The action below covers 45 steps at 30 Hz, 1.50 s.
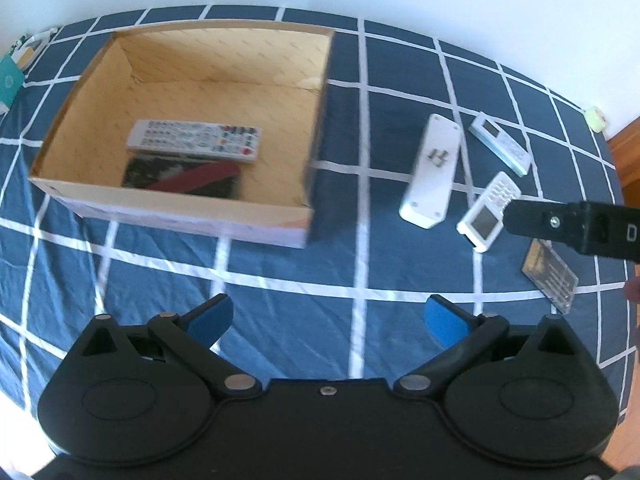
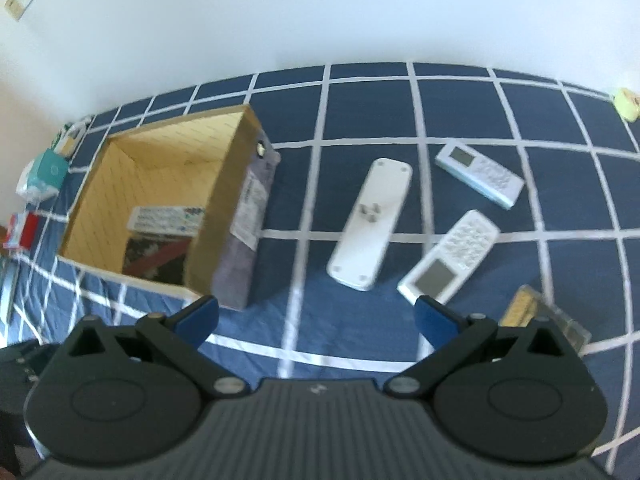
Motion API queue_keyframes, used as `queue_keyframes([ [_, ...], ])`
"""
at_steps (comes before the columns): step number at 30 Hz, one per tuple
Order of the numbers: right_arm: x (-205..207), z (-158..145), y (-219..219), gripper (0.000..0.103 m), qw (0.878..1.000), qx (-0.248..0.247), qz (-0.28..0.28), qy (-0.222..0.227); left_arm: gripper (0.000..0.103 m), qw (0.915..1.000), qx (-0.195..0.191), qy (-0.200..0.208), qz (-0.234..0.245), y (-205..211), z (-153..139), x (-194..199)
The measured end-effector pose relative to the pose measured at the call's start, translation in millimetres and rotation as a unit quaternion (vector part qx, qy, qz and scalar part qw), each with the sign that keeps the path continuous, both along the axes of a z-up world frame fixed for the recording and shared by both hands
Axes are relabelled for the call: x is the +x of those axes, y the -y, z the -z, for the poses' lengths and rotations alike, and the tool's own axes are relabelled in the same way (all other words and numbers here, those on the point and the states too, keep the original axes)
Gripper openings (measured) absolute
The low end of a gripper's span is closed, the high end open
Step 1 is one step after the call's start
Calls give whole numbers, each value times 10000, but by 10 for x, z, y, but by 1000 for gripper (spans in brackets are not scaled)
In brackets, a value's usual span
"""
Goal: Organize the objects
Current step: 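Withdraw the right tool and move it to the white GREE remote, then close the right tool on the white GREE remote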
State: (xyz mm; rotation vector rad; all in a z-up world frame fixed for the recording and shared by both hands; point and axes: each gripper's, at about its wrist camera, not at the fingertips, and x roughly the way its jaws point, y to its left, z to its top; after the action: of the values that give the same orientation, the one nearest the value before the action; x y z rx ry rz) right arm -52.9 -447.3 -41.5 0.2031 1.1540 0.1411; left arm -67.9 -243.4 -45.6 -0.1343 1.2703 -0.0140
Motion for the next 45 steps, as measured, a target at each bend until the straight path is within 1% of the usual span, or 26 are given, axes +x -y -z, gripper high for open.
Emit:
queue_keyframes([
  [4, -38, 14, 276, 103, 9991, -166, -398, -31, 103, 9999, 31, 21, -137, 263, 57, -54],
  [7, -33, 40, 448, 103, 9972, -284, -681, -95, 103, 9994, 44, 31, -329, 446, 107, -72],
  [12, 24, 97, 660, 103, 9926, -461, -1109, -169, 103, 9984, 115, 35, -555, 733, 202, -68],
  [15, 103, 158, 776, 103, 9894, -494, -1339, -269, 103, 9981, 114, -49, -595, 870, 266, -33],
  [18, 204, 218, 883, 103, 9857, -628, -1528, -333, 103, 9979, 152, -84, -616, 1009, 315, 30],
  [24, 519, 381, 1056, 103, 9798, -660, -1828, -476, 103, 9969, 198, -179, -744, 1194, 427, 268],
  [31, 960, 731, 1122, 103, 9701, -576, -2230, -770, 103, 9939, 184, -390, -1014, 1302, 650, 580],
  [37, 1290, 1090, 1125, 103, 9590, -562, -2569, -1057, 103, 9917, 189, -665, -1080, 1399, 911, 771],
  [43, 1477, 1410, 1105, 100, 9474, -522, -2861, -1337, 103, 9904, 185, -848, -1080, 1485, 1114, 868],
  [45, 1513, 1475, 1084, 100, 9443, -507, -2943, -1379, 103, 9900, 194, -899, -1066, 1506, 1165, 887],
])
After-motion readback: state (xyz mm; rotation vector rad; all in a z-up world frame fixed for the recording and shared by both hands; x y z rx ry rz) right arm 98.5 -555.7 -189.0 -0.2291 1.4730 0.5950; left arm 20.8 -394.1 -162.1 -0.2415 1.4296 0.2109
